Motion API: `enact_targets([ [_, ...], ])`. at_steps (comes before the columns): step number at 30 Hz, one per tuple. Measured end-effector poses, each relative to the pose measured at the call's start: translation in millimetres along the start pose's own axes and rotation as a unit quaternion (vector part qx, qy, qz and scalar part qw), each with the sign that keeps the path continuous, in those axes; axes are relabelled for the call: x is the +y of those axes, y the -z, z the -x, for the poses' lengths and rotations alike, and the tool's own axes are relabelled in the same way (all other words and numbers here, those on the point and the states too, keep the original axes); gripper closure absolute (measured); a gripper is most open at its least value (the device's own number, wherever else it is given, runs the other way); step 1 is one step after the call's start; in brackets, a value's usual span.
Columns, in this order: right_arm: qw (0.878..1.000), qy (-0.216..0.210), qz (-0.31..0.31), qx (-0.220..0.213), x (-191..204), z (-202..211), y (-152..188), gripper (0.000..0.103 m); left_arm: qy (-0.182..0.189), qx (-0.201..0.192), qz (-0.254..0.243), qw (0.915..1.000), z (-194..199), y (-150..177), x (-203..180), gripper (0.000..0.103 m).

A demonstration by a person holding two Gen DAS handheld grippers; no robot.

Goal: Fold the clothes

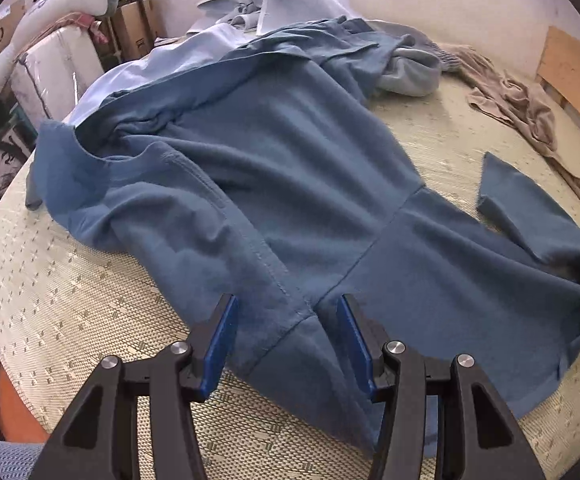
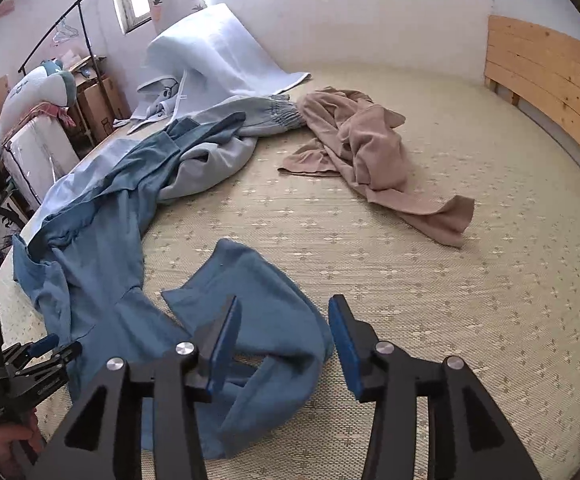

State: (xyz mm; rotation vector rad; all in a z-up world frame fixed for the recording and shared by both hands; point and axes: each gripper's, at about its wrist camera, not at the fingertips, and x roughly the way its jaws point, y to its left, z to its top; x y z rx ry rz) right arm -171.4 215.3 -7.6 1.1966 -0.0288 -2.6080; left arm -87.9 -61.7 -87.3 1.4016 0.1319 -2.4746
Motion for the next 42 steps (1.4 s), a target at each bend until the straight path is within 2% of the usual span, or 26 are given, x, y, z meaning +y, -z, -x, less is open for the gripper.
enact_targets([
  [14, 1.000, -0.015, -0.001, -0.012, 2.1, 3.4, 0.1, 0.054, 0.003, 0.017, -0.002, 0.9999, -4.4, -1.0, -1.4, 0.049],
  [27, 1.000, -0.020, -0.004, -0.019, 1.5, 5.0, -1.4, 0.054, 0.010, 0.017, 0.042, 0.9989, 5.4, -1.2, 15.6, 0.086],
  [29, 1.000, -0.020, -0.005, -0.020, 1.4, 5.0, -1.6, 0.054, 0.017, 0.021, 0.059, 0.9979, 6.7, 1.0, 21.6, 0.086],
  [33, 1.000, -0.021, -0.005, -0.021, 1.5, 4.8, -2.4, 0.054, 0.006, 0.018, 0.086, 0.9961, 13.5, 6.0, 32.9, 0.087],
  [39, 0.999, -0.021, -0.005, -0.023, 1.9, 4.5, -2.5, 0.054, -0.036, 0.018, 0.140, 0.9893, 22.5, 15.2, 60.1, 0.084],
  [42, 0.999, -0.022, -0.006, -0.023, 1.9, 4.1, -2.8, 0.054, -0.016, 0.043, 0.172, 0.9840, 16.1, 23.3, 71.6, 0.079],
])
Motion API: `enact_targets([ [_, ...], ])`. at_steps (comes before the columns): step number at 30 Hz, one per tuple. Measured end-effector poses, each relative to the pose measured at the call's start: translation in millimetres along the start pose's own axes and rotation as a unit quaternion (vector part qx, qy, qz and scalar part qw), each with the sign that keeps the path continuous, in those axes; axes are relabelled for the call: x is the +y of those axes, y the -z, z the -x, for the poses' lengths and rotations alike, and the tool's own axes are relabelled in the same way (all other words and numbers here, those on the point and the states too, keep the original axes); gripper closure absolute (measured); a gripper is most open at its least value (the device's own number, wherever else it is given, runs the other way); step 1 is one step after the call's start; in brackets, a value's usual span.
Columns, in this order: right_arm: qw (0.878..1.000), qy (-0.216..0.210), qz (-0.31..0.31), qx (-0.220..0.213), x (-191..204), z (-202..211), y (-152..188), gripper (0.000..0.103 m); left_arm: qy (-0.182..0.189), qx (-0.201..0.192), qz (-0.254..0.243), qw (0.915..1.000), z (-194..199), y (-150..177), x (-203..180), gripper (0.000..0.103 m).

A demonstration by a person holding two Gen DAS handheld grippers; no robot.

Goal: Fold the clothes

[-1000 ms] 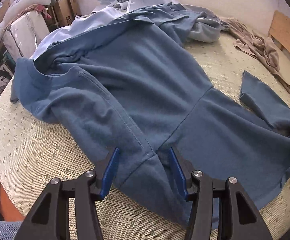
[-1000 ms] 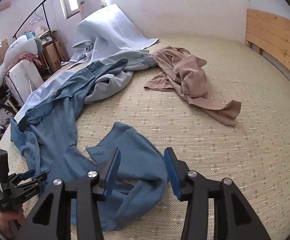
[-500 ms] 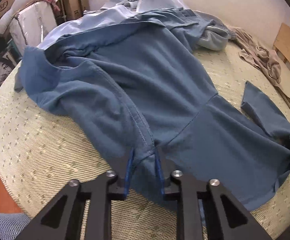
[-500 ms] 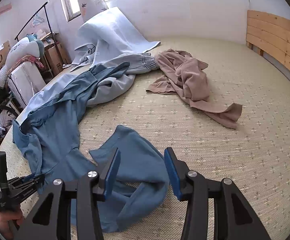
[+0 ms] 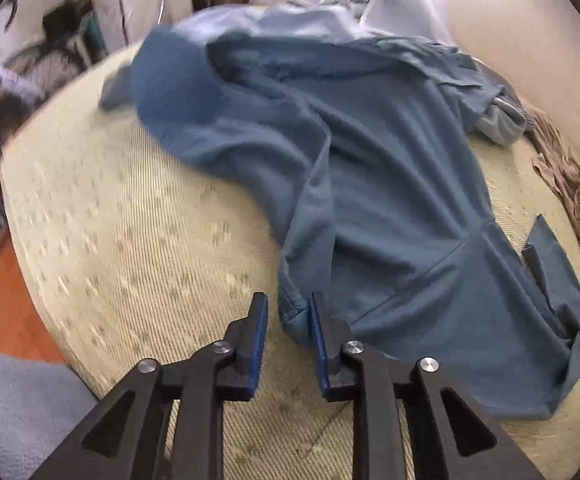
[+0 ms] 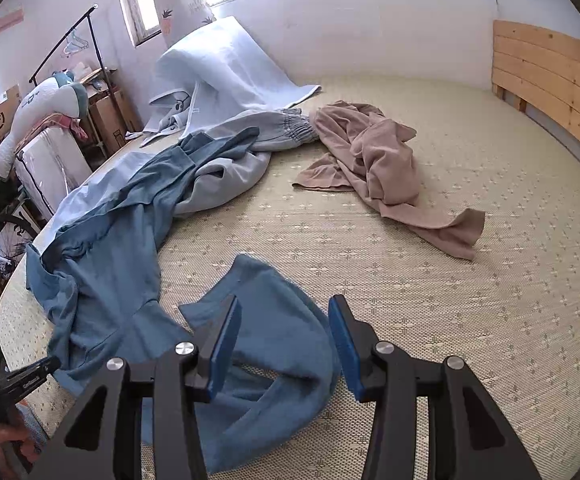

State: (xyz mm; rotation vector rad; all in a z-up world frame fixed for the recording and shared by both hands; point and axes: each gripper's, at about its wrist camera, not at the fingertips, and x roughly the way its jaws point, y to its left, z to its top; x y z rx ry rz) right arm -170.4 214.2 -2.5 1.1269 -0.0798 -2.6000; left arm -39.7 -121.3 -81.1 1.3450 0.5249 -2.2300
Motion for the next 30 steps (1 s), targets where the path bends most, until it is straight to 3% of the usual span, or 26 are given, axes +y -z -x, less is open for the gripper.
enact_targets([
  [7, 1.000, -0.004, 0.001, -0.002, 1.7, -0.7, -0.8, 0.054, 0.071, 0.038, 0.075, 0.9939, -10.5, 0.8, 23.8, 0.074],
  [14, 1.000, -0.009, -0.004, -0.005, 0.6, -1.0, -1.9, 0.054, 0.127, 0.030, 0.105, 0.9858, -5.7, -9.2, 30.5, 0.058],
  [17, 1.000, -0.011, -0.002, -0.006, 1.1, -0.7, -1.9, 0.054, 0.135, 0.027, 0.101, 0.9853, -4.5, -12.6, 27.0, 0.051],
  [26, 1.000, -0.013, -0.002, -0.004, 0.9, -1.6, -2.0, 0.054, 0.142, 0.063, 0.137, 0.9784, -21.9, -12.4, 38.4, 0.051],
  [30, 1.000, -0.014, 0.000, -0.003, 1.5, -2.4, -2.7, 0.054, 0.148, 0.059, 0.153, 0.9754, -22.8, -11.9, 45.7, 0.051],
])
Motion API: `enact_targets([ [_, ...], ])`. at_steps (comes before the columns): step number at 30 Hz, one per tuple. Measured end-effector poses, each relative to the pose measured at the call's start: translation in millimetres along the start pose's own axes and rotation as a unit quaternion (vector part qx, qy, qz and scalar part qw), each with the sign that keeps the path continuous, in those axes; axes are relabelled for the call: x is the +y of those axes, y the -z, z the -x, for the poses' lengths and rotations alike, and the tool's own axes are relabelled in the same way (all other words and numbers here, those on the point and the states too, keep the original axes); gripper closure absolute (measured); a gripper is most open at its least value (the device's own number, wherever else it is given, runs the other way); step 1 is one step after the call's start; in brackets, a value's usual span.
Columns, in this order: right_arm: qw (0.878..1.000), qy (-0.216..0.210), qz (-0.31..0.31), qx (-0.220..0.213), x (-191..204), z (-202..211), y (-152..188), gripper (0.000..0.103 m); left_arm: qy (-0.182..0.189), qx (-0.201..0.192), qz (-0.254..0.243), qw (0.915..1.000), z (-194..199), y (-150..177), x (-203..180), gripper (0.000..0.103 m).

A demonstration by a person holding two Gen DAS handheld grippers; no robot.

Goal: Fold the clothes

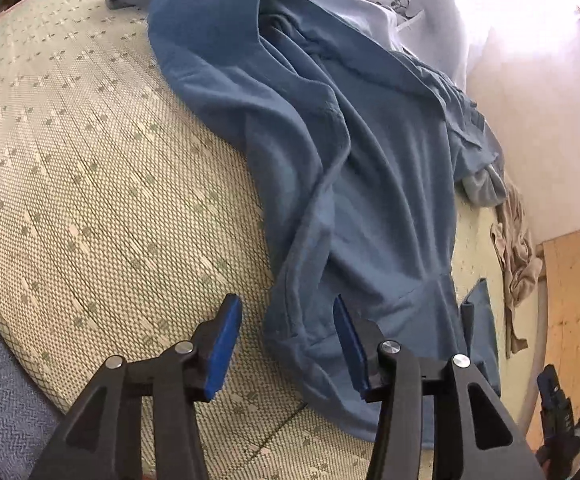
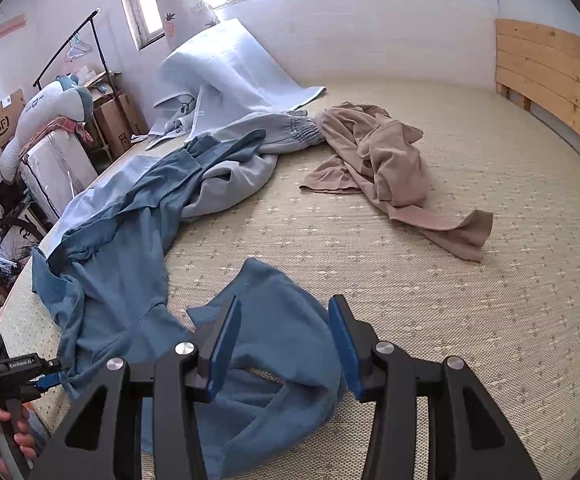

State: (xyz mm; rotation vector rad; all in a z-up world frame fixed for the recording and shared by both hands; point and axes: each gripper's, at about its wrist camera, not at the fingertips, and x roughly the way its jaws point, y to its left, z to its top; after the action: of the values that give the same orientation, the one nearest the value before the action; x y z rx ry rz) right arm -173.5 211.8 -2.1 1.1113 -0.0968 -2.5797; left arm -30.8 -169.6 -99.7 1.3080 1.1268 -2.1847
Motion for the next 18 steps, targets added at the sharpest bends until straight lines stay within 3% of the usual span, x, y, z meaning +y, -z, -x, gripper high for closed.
enact_targets([
  [10, 1.000, 0.000, 0.000, 0.002, 0.8, -0.5, 0.2, 0.054, -0.006, 0.021, -0.012, 0.9997, -6.9, -5.5, -8.1, 0.051],
  [11, 1.000, 0.000, 0.001, 0.002, 0.9, -0.5, 0.3, 0.054, -0.008, 0.022, -0.014, 0.9996, -8.2, -5.6, -9.8, 0.053],
  [15, 1.000, 0.000, 0.000, 0.002, 0.0, -0.4, 0.1, 0.054, -0.022, 0.029, -0.004, 0.9993, -8.1, -5.3, -4.2, 0.081],
  [18, 1.000, -0.001, -0.001, 0.002, 0.4, -0.4, 0.1, 0.054, -0.020, 0.032, 0.008, 0.9993, -5.7, -5.2, 2.1, 0.086],
])
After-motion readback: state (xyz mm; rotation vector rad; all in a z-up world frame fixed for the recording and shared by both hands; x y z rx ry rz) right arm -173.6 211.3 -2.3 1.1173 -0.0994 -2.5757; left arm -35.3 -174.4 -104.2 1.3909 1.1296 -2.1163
